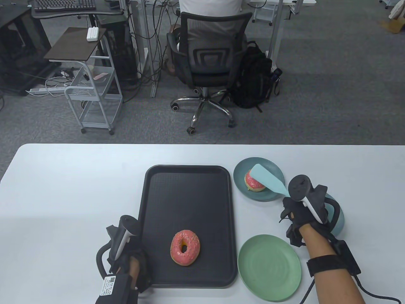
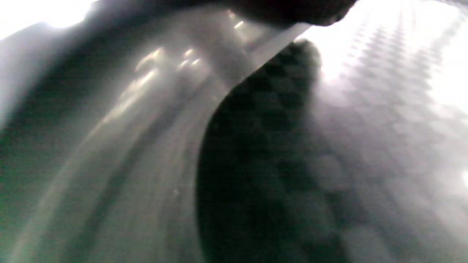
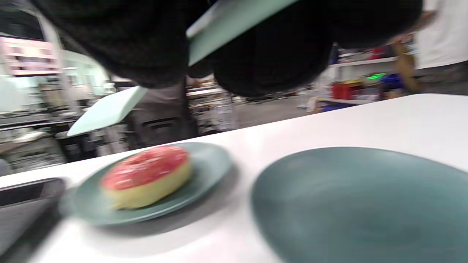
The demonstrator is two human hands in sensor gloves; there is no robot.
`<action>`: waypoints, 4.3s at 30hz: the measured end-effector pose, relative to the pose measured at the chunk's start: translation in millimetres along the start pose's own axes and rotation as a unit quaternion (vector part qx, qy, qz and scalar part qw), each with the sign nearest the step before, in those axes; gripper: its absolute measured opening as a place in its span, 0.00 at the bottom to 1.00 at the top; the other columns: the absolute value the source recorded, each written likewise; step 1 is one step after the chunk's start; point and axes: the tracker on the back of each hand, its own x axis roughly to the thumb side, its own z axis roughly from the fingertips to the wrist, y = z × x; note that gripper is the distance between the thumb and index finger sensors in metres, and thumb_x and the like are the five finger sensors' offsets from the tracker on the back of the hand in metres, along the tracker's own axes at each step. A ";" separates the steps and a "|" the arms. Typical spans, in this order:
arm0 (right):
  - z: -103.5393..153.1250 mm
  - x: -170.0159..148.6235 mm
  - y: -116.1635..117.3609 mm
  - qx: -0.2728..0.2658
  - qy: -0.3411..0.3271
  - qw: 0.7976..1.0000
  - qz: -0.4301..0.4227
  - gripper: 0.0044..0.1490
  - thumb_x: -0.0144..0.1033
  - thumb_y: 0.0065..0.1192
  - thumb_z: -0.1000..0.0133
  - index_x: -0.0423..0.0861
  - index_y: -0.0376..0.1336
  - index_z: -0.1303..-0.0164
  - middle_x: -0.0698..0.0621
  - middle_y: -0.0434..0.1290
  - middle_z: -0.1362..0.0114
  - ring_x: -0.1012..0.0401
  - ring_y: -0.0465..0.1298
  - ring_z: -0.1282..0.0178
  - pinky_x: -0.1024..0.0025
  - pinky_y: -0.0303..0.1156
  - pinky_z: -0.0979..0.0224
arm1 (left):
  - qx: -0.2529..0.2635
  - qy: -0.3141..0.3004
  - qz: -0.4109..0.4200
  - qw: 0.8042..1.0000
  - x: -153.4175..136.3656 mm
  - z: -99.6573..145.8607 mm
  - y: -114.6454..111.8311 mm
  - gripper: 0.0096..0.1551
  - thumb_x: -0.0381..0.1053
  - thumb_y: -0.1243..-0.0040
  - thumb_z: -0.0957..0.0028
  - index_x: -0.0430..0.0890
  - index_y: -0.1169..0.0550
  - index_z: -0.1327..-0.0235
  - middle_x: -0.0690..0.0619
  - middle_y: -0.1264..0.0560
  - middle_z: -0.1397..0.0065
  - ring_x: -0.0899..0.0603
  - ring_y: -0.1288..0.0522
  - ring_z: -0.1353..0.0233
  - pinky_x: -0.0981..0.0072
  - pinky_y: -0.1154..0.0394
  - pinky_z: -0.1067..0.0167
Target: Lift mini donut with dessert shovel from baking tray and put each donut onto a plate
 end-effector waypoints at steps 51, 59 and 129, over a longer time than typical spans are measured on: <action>98.5 142.2 114.1 0.199 -0.299 0.932 0.047 0.34 0.45 0.69 0.50 0.50 0.64 0.33 0.39 0.78 0.42 0.46 0.78 0.53 0.49 0.76 0.47 | -0.008 -0.011 0.041 0.999 -10.6 -3.6 0.0 0.35 0.53 0.39 0.56 0.54 0.38 0.35 0.53 0.33 0.39 0.51 0.23 0.52 0.58 0.23 0.50; 93.6 148.6 122.7 0.230 -0.312 0.922 -0.006 0.33 0.44 0.68 0.49 0.51 0.64 0.32 0.38 0.78 0.42 0.46 0.78 0.54 0.50 0.76 0.49 | -0.008 -0.010 0.037 0.999 -10.1 -3.4 -0.1 0.35 0.53 0.39 0.56 0.54 0.38 0.35 0.53 0.33 0.39 0.52 0.23 0.52 0.59 0.23 0.51; 47.3 -124.8 13.3 0.043 0.083 0.992 -0.082 0.36 0.41 0.69 0.50 0.45 0.64 0.31 0.38 0.78 0.43 0.46 0.79 0.55 0.51 0.78 0.51 | -0.009 -0.011 0.044 0.999 -13.7 -3.2 -2.4 0.36 0.55 0.40 0.56 0.56 0.39 0.34 0.54 0.34 0.38 0.53 0.23 0.52 0.62 0.23 0.52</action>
